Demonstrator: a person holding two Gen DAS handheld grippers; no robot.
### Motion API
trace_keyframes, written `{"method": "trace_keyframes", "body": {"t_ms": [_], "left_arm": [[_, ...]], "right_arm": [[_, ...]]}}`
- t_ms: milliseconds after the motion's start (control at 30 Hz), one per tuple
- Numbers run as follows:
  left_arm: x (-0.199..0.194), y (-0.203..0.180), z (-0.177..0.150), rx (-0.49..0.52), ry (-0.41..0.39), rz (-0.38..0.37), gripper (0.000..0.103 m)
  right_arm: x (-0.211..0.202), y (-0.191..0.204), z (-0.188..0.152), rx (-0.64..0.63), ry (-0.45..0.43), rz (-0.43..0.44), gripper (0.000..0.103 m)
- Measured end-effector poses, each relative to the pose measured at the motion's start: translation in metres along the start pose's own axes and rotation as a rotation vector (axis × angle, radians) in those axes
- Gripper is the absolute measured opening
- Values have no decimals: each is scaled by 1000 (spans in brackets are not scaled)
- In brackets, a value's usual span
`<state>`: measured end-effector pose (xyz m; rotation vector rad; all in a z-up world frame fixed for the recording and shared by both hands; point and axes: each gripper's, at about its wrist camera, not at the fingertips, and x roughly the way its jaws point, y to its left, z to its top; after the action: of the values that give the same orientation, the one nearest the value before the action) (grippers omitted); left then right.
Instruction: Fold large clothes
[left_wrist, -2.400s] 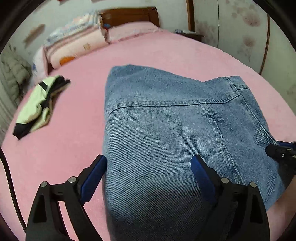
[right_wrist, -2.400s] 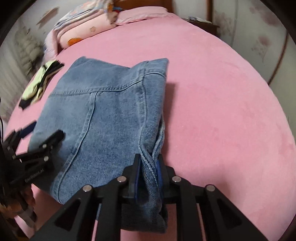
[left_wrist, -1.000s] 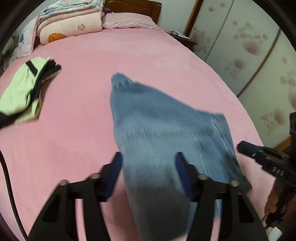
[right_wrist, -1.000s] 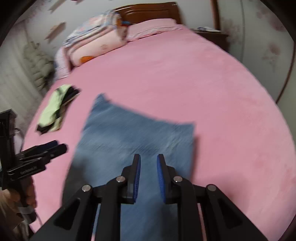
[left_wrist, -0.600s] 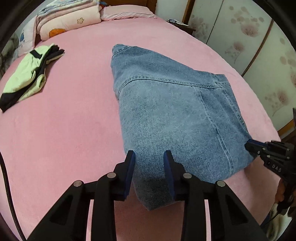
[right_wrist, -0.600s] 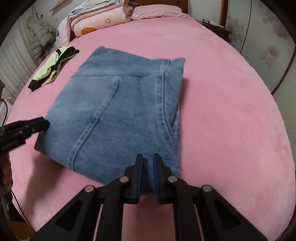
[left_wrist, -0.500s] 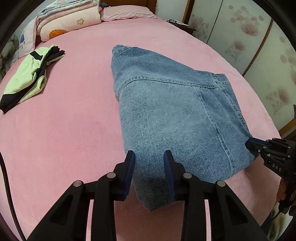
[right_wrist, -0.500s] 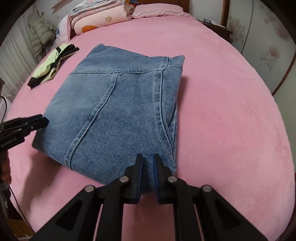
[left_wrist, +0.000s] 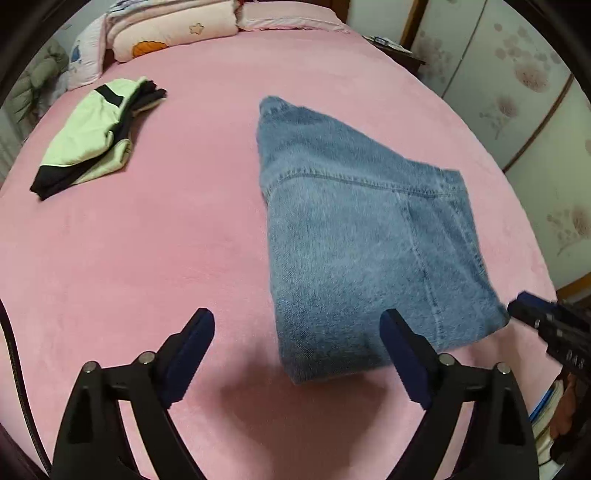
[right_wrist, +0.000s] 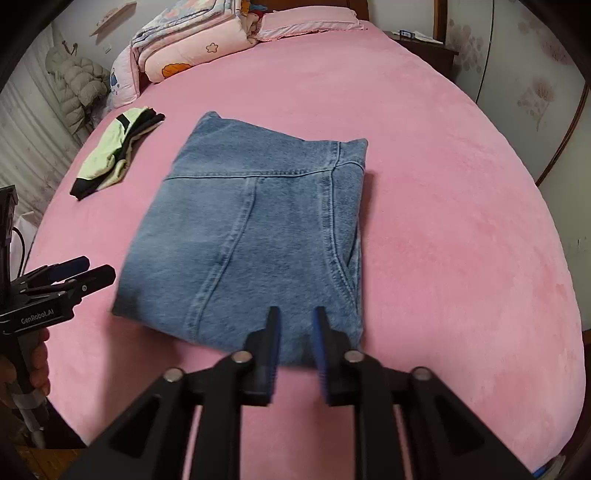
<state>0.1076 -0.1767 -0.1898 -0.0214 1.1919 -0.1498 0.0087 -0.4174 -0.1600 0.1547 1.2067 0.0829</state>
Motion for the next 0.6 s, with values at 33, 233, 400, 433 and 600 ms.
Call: {"method": "trace_keyframes", "body": {"t_ms": [33, 233, 400, 433, 600], "left_arm": [[-6, 0, 1, -17, 3, -5, 96], [-32, 3, 5, -65, 8, -40, 102], [-47, 9, 12, -104, -9, -92, 102], [-48, 10, 14, -108, -13, -100, 102], [-55, 11, 27, -111, -90, -137, 102]], "right_arm": [[-6, 1, 0, 17, 1, 9, 41], [-39, 9, 2, 46, -47, 22, 57], [-60, 11, 10, 52, -81, 61, 60], [-65, 11, 12, 53, -99, 76, 60], [-71, 1, 26, 85, -144, 210, 81]]}}
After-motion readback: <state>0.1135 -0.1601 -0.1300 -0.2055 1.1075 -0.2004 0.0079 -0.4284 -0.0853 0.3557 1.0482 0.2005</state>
